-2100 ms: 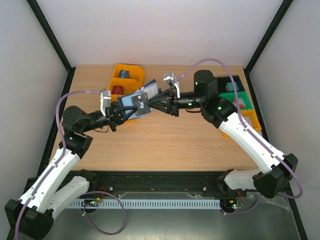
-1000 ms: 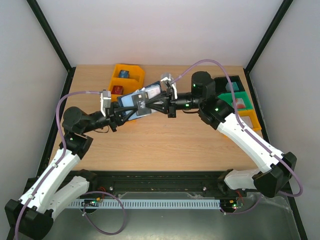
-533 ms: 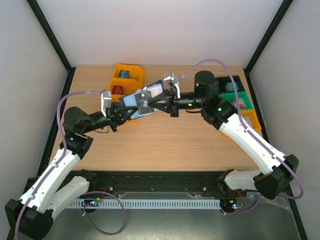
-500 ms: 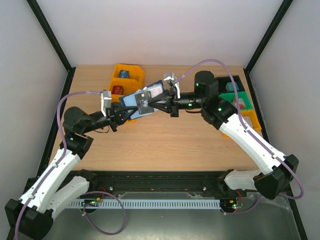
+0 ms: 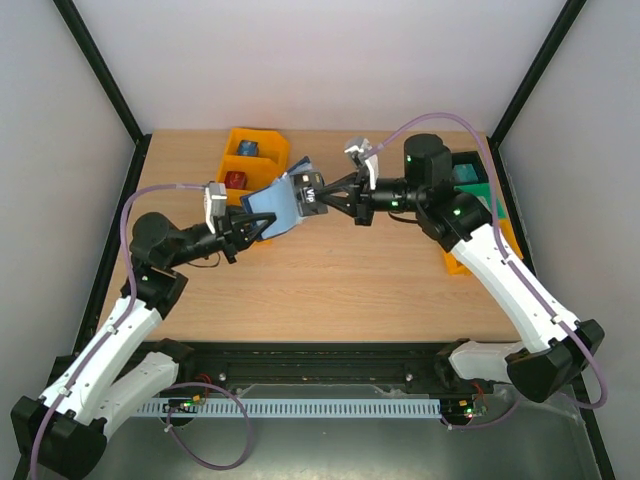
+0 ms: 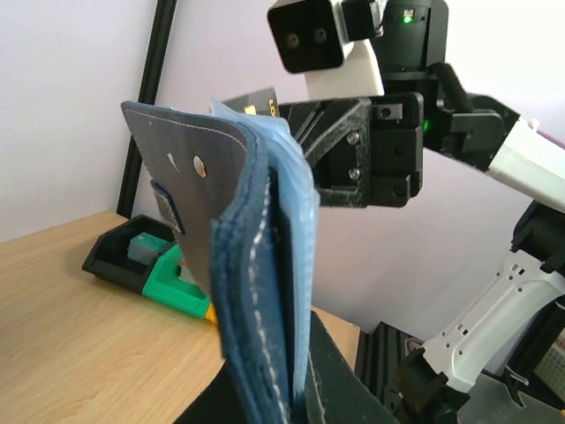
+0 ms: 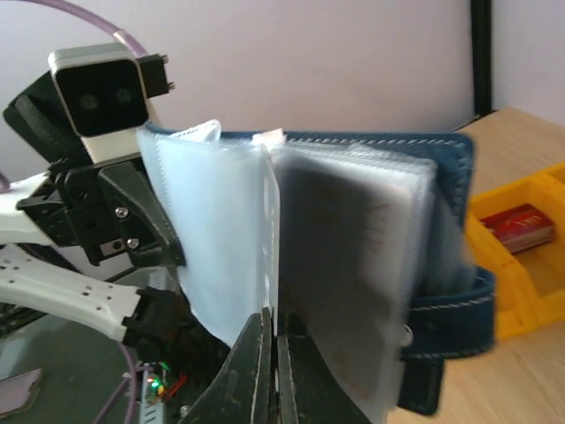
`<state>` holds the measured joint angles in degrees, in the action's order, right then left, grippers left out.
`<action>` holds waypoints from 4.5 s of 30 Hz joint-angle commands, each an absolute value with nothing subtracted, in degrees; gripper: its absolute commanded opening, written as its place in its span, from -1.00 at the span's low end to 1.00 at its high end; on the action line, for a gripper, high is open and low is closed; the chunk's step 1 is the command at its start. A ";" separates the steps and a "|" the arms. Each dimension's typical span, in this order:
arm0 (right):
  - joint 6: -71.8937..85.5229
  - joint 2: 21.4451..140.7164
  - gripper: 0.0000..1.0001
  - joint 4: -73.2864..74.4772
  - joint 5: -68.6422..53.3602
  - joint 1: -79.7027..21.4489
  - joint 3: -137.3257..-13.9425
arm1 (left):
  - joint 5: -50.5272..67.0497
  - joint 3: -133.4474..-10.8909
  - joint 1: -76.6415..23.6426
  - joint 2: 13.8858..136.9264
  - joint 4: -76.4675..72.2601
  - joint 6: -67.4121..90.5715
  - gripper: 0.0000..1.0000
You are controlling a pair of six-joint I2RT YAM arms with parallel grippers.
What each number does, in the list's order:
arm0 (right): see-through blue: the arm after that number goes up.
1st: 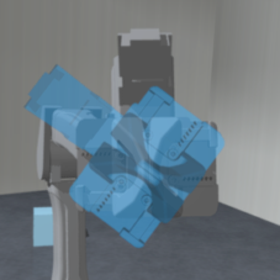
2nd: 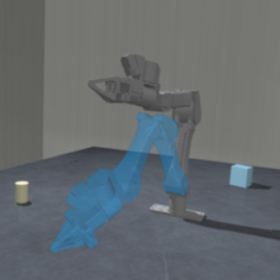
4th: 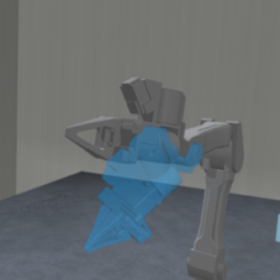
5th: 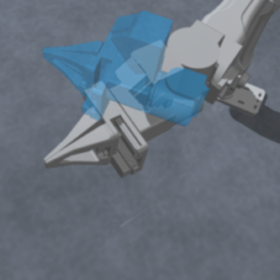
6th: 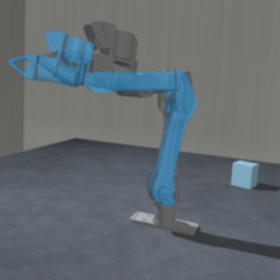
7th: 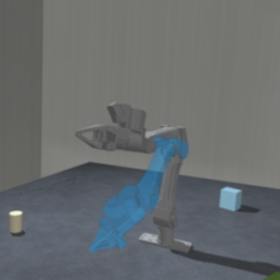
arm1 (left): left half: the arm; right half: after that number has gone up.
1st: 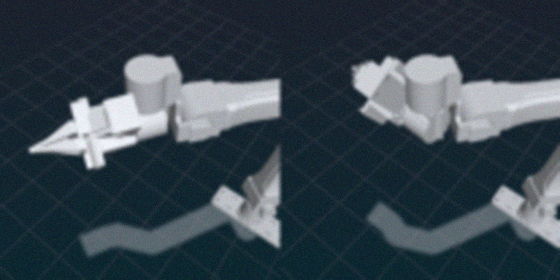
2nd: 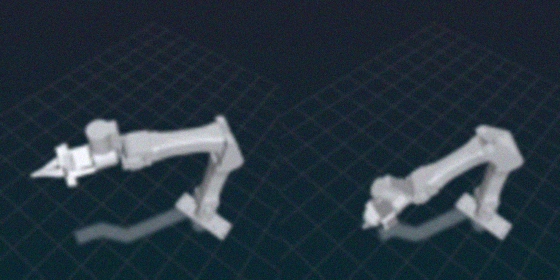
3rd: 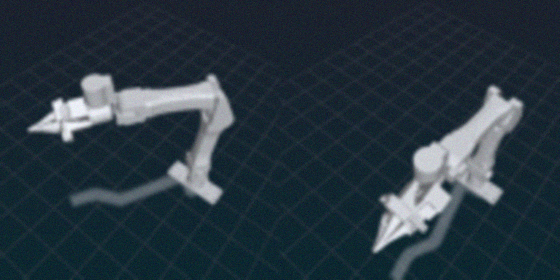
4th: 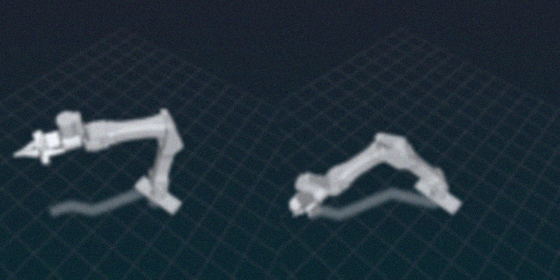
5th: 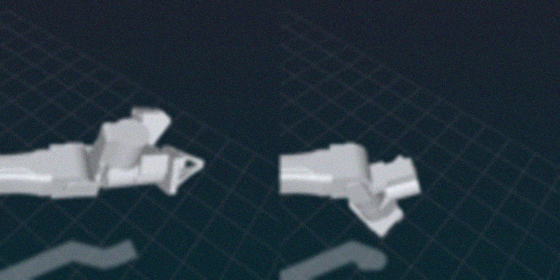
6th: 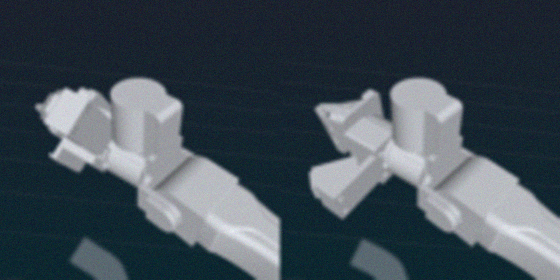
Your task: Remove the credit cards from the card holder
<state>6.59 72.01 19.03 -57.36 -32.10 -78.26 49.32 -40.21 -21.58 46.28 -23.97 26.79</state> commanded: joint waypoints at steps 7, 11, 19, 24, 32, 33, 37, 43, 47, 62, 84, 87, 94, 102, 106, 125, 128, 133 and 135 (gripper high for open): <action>8.35 66.80 -0.97 25.07 -44.96 -21.59 -79.89 | 48.24 -36.37 -23.14 50.04 -23.45 23.23 -0.95; 12.77 65.97 -0.97 23.34 -44.04 -18.81 -78.60 | 46.47 -34.82 -25.61 53.35 -24.28 22.20 -0.95; 18.53 67.13 -0.97 24.52 -40.04 -8.25 -76.47 | 43.59 -34.32 -29.90 61.41 -29.74 21.69 -0.95; 22.11 70.78 -0.97 22.31 -44.13 -1.04 -74.46 | 42.42 -35.61 -29.76 63.27 -32.28 23.28 -0.95; 20.36 79.03 -0.97 23.14 -41.33 -0.96 -80.83 | 46.75 -37.53 -31.09 70.41 -31.68 16.65 -0.95; 20.53 79.70 -0.97 23.20 -41.08 -0.97 -81.12 | 48.13 -38.07 -31.79 71.53 -31.51 14.37 -0.95; 21.59 80.94 -0.97 22.50 -41.11 -0.96 -79.35 | 51.48 -39.24 -34.83 76.52 -33.83 10.34 -0.95; 22.51 80.05 -0.97 20.53 -44.18 -1.43 -74.34 | 54.18 -40.34 -36.56 90.88 -40.86 11.90 -0.95; 23.01 80.37 -0.97 18.34 -45.82 -1.63 -73.47 | 51.65 -42.37 -36.56 99.25 -40.31 9.41 -0.95; 24.30 86.86 -0.97 18.22 -45.30 -6.04 -77.54 | 28.04 -41.98 -34.03 104.14 -33.93 1.90 0.46; 11.25 76.03 -0.97 9.37 -60.67 -22.69 -73.37 | 56.47 -46.75 -15.55 63.52 -9.78 -8.87 0.92; 15.59 75.37 -0.97 0.56 -56.42 -25.67 -71.58 | 49.41 -43.19 -15.60 56.56 -15.06 -2.94 0.95; 46.64 86.94 -0.97 -14.20 -42.26 -30.42 -74.61 | 18.34 -43.15 -14.16 48.55 -9.48 14.47 0.99; 58.32 108.56 -0.97 -7.81 -34.01 -39.61 -87.03 | -0.37 -43.02 -3.07 50.70 4.19 24.50 0.99; 61.51 117.44 -0.97 -5.13 -33.34 -41.57 -93.79 | -0.06 -41.56 0.77 53.52 8.51 27.74 0.99; 72.46 133.68 -0.97 -4.66 -33.19 -45.76 -105.90 | -2.11 -37.99 1.23 53.31 5.80 32.68 0.99; 74.03 135.05 -0.97 -5.27 -33.49 -45.97 -106.52 | -2.15 -37.92 1.26 53.30 5.80 32.69 0.99; 74.49 136.60 -0.97 -4.67 -33.41 -46.81 -107.93 | -2.42 -37.46 1.40 53.53 5.31 32.66 0.99; 74.91 137.35 -0.97 -4.58 -33.70 -47.02 -108.62 | -2.33 -37.45 1.41 53.64 5.08 32.78 0.99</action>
<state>73.34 135.66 -3.70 -33.87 -46.02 -105.21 -1.63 -38.37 1.04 54.04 6.33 32.38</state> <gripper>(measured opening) 0.016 0.994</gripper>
